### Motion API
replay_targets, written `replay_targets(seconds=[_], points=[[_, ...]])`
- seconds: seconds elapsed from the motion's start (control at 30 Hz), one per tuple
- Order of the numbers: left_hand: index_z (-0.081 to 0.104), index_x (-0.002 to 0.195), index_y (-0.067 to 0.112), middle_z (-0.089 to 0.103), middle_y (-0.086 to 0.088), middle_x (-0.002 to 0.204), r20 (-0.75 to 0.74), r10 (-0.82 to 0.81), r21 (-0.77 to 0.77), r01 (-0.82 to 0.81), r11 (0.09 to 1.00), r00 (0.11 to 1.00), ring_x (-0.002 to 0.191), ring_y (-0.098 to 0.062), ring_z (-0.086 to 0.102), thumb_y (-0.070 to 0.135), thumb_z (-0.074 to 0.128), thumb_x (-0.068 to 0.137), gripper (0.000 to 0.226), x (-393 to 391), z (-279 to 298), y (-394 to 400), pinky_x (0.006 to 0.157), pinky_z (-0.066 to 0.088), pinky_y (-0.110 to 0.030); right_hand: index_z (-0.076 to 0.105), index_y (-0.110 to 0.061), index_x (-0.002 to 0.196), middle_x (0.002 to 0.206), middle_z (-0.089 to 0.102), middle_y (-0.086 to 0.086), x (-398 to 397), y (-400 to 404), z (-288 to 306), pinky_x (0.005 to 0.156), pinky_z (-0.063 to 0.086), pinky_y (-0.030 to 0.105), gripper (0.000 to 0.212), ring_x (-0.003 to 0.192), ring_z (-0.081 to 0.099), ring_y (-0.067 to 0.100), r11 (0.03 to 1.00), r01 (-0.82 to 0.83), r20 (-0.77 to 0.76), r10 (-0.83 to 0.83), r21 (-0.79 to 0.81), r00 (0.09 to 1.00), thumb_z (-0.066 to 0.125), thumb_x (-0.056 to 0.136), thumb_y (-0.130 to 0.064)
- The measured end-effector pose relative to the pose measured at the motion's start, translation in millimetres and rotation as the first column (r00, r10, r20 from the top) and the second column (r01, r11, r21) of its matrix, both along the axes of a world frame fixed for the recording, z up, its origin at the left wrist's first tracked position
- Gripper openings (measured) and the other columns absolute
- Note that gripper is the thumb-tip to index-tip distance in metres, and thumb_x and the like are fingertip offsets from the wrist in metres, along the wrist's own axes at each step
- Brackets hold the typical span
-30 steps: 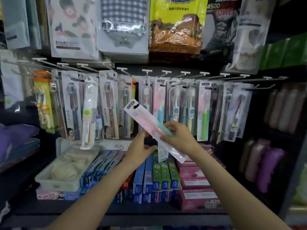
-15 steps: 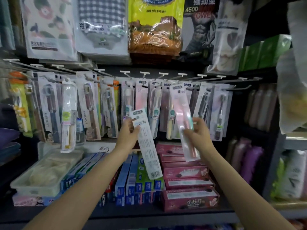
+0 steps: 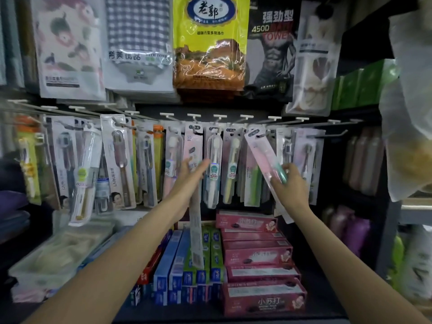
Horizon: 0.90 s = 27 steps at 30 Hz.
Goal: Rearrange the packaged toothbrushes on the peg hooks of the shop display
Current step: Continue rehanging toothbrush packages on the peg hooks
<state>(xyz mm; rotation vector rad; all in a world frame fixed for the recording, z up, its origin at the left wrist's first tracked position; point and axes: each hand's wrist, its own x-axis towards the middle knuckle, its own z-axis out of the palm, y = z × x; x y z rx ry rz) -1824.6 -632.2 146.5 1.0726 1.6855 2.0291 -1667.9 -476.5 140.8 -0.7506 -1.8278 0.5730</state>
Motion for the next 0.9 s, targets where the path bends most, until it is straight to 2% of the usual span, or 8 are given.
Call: replay_targets(seconds=[0.13, 0.2, 0.27, 0.33, 0.47, 0.57, 0.67, 0.9], points=[[0.044, 0.135, 0.012, 0.057, -0.001, 0.102, 0.069, -0.087, -0.018, 0.089, 0.996, 0.994, 0.079, -0.011, 0.053, 0.024, 0.045, 0.096, 0.041, 4.9, 2.7, 7.8, 0.067, 0.046, -0.022, 0.045, -0.005, 0.117, 0.100, 0.055, 0.010, -8.7, 3.5, 4.6, 0.065, 0.043, 0.029, 0.028, 0.079, 0.053, 0.023, 0.978, -0.104, -0.126, 0.082, -0.179, 0.989, 0.055, 0.091, -0.014], [0.052, 0.127, 0.008, 0.062, -0.007, 0.109, 0.085, -0.135, -0.056, 0.140, 0.989, 0.987, 0.097, -0.016, 0.059, 0.026, 0.051, 0.094, 0.038, 6.5, 3.1, 7.5, 0.086, 0.050, -0.032, 0.045, -0.006, 0.117, 0.102, 0.055, 0.010, -12.6, 5.6, 1.0, 0.064, 0.043, 0.027, 0.029, 0.080, 0.053, 0.022, 0.965, -0.133, -0.139, 0.103, -0.228, 0.985, 0.054, 0.092, -0.015], [0.051, 0.130, 0.009, 0.054, -0.011, 0.131, 0.105, -0.175, -0.062, 0.182, 0.981, 0.979, 0.123, -0.025, 0.048, 0.030, 0.061, 0.087, 0.049, 8.6, 3.9, 7.5, 0.107, 0.034, -0.047, 0.044, -0.004, 0.122, 0.106, 0.056, 0.012, -14.5, 7.9, -2.7, 0.054, 0.039, 0.025, 0.034, 0.079, 0.051, 0.020, 0.955, -0.140, -0.100, 0.117, -0.261, 0.988, 0.054, 0.093, -0.018], [0.049, 0.131, 0.009, 0.051, -0.010, 0.134, 0.138, -0.192, -0.018, 0.196, 0.980, 0.972, 0.126, -0.025, 0.045, 0.028, 0.065, 0.084, 0.054, 11.2, 6.0, 8.3, 0.110, 0.030, -0.047, 0.043, -0.002, 0.123, 0.108, 0.053, 0.013, -14.7, 9.9, -6.6, 0.056, 0.041, 0.027, 0.040, 0.082, 0.051, 0.021, 0.959, -0.118, -0.043, 0.110, -0.256, 0.993, 0.056, 0.092, -0.022], [0.056, 0.122, 0.008, 0.060, -0.008, 0.121, 0.152, -0.213, 0.007, 0.214, 0.977, 0.965, 0.111, -0.019, 0.055, 0.019, 0.060, 0.088, 0.036, 17.6, 11.0, 14.4, 0.095, 0.046, -0.036, 0.049, -0.005, 0.112, 0.106, 0.047, 0.006, -8.7, 7.9, -8.3, 0.083, 0.045, 0.030, 0.030, 0.098, 0.051, 0.023, 0.999, -0.049, -0.068, 0.049, 0.006, 0.996, 0.058, 0.090, -0.023], [0.062, 0.108, 0.008, 0.065, -0.008, 0.103, 0.159, -0.253, 0.047, 0.249, 0.967, 0.954, 0.096, -0.021, 0.059, 0.012, 0.051, 0.093, 0.019, 25.6, 12.7, 22.7, 0.084, 0.049, -0.037, 0.051, -0.013, 0.107, 0.096, 0.056, -0.004, -4.2, -10.2, -5.1, 0.076, 0.048, 0.018, 0.022, 0.090, 0.056, 0.012, 0.917, -0.398, -0.004, 0.398, -0.013, 0.917, 0.058, 0.090, -0.025], [0.063, 0.097, 0.012, 0.066, -0.005, 0.089, 0.186, -0.258, 0.090, 0.245, 0.965, 0.948, 0.078, -0.017, 0.063, 0.007, 0.049, 0.094, 0.016, 38.9, 13.0, 32.7, 0.068, 0.053, -0.035, 0.048, -0.021, 0.110, 0.104, 0.062, -0.002, -12.3, -22.1, -12.6, 0.080, 0.052, 0.027, 0.033, 0.092, 0.061, 0.014, 0.806, -0.575, 0.137, 0.591, -0.143, 0.795, 0.066, 0.083, -0.029], [0.062, 0.106, 0.010, 0.063, -0.002, 0.086, 0.205, -0.043, 0.030, 0.038, 0.999, 0.978, 0.074, -0.011, 0.059, 0.000, 0.051, 0.091, 0.021, 24.8, 7.3, 36.2, 0.069, 0.050, -0.019, 0.036, -0.013, 0.138, 0.132, 0.050, 0.004, -9.6, -4.9, 4.2, 0.066, 0.050, 0.019, 0.046, 0.085, 0.058, 0.013, 0.925, -0.371, 0.030, 0.374, -0.084, 0.927, 0.046, 0.094, -0.007]])
